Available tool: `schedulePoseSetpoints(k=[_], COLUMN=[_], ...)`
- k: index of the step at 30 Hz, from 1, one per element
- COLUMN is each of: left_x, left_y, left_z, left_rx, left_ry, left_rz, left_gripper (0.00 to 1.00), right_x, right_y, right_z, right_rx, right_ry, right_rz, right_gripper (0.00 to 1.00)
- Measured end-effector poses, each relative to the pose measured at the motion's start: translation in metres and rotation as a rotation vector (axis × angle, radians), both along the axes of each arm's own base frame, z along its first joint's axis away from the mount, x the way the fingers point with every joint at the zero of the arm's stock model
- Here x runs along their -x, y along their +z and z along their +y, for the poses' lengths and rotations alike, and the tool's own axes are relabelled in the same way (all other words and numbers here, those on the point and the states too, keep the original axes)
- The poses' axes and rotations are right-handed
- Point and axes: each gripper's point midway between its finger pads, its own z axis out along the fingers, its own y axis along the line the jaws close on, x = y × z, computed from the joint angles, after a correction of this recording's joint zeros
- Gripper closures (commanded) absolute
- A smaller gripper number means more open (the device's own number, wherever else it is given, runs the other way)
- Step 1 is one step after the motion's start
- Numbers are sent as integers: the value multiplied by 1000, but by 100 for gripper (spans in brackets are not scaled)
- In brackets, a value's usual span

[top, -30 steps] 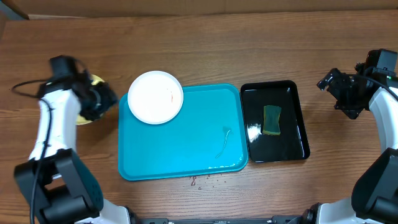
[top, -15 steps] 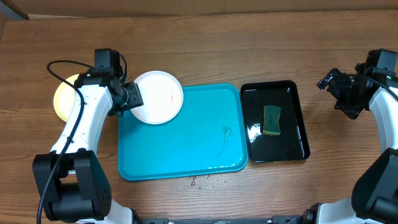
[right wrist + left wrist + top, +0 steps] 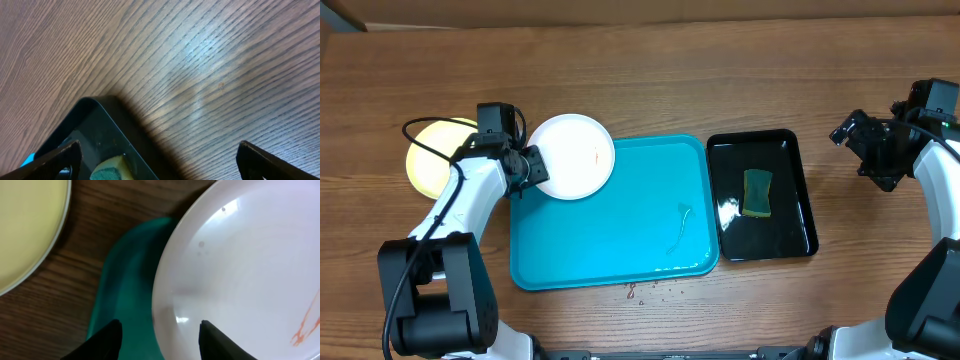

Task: Clean dirty plates on tray and stack at the side
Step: 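Move left gripper to grasp the smeared white plate rim on the tray, then slide the white plate right across the teal tray with the left gripper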

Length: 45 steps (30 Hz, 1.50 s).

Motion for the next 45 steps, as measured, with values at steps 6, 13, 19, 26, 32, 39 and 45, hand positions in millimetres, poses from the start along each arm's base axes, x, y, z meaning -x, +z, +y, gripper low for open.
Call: schedulePoseSetpoints(k=[6,13,19,26,32,39,45], left_x=[-8,-16,-12,0,38,80,83], left_y=[-2,-11,-25,-29,-34,-34,-33], left_z=[0,1,0,-20,-53,-115,-138], left_rx=[1,6,10,141,296,384,388], left_ry=[3,17,20,-14,-58,-202,-271], left_rz=[-42,-53,-12,39,195,357,354], left_gripper=[62,69,96,96,96,90,70], right_x=[0,0,0,0,0,0,0], right_y=[0,0,0,0,0,0,0], right_z=[0,0,0,0,0,0,0], right_rx=[0,0,0,0,0,0,1], right_ry=[0,0,0,0,0,0,1], right_rz=[0,1,0,1,1,0,0], right_gripper=[0,0,0,0,0,0,0])
